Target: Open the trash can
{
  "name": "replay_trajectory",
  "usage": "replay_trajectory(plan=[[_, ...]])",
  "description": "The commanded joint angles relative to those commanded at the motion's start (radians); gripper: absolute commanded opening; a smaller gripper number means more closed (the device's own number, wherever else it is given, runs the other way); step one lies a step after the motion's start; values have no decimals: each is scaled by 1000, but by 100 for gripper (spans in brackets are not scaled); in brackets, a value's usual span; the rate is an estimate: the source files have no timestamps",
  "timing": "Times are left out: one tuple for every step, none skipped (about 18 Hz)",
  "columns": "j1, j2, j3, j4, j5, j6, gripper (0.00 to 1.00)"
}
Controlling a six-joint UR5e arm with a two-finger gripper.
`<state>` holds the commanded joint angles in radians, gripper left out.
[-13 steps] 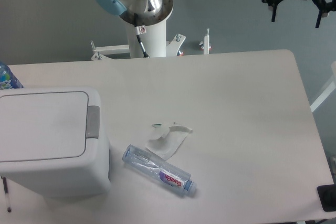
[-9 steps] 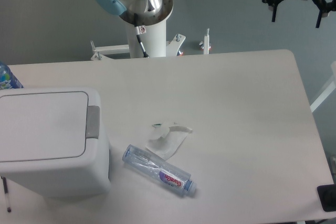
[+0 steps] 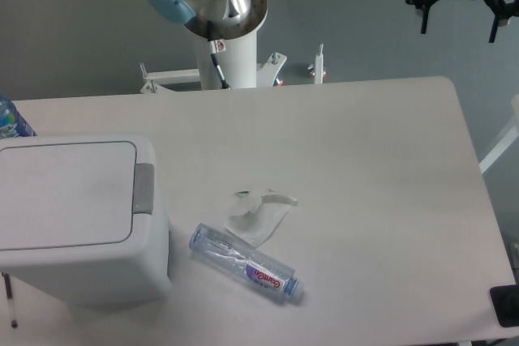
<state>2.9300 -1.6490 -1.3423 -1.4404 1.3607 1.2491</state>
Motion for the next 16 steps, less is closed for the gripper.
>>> replay_trajectory(plan=[[-20,-3,3,2,0,-43,100],[-40,-8,3,9,0,-86,100],[-58,-9,3,18,0,-144,100],[-81,-11,3,28,0,-207,100],[-107,-14,3,35,0,-262,100],[-133,-18,3,44,0,-314,100],[-153,-18,5,48,-3,-360,100],[-173,-20,3,48,-3,-411,100],[-195,-21,3,48,-8,-462,100],[-218,-23,2,49,-15,-515,100],[-239,-28,2,49,-29,-563,100],[-255,-29,2,49,-47,-609,100],[-268,-34,2,49,-78,-658,100],[-275,-37,2,48,-122,-707,100],[-278,-41,-3,48,-170,-752,100],[-279,-44,-5,49,-205,-782,100]])
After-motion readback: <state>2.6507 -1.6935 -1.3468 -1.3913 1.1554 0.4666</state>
